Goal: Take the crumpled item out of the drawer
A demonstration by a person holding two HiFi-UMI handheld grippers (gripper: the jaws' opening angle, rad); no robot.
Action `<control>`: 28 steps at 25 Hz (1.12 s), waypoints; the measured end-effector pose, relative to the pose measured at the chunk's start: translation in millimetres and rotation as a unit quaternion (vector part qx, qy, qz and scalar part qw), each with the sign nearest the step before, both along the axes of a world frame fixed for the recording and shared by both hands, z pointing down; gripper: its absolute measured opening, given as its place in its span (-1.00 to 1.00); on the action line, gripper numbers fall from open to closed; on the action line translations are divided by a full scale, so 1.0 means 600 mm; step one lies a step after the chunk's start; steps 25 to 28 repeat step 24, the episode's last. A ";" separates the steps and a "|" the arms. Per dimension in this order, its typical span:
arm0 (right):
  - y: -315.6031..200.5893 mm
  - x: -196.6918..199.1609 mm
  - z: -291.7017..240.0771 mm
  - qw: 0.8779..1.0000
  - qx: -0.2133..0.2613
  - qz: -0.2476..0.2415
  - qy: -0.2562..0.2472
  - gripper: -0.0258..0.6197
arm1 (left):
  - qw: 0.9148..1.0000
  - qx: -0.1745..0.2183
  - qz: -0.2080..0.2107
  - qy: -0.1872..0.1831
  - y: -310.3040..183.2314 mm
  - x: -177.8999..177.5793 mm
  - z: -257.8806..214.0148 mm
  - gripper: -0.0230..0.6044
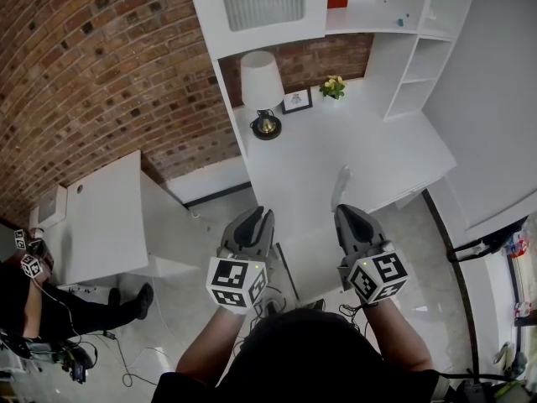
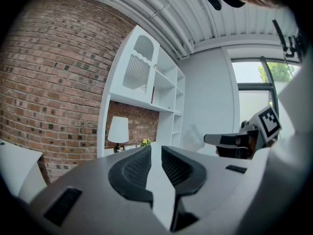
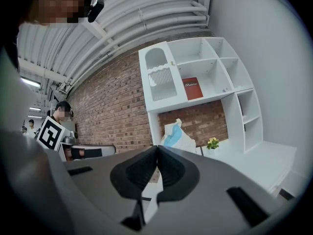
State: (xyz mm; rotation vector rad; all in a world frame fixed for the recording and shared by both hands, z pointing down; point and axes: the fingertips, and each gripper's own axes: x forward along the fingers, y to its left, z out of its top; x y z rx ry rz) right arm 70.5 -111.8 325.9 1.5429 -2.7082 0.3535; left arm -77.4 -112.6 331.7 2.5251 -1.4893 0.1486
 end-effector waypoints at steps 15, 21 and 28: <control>0.011 -0.001 0.007 1.000 -0.003 -0.002 -0.001 -0.91 | 1.000 -0.006 -0.001 -0.001 0.012 0.002 0.008 -0.73; 0.016 -0.001 0.008 1.000 -0.002 -0.005 0.000 -0.91 | 1.000 -0.005 -0.001 -0.001 0.017 0.005 0.009 -0.73; 0.019 0.000 0.006 1.000 -0.001 -0.005 0.001 -0.91 | 1.000 -0.004 -0.001 0.000 0.020 0.006 0.008 -0.73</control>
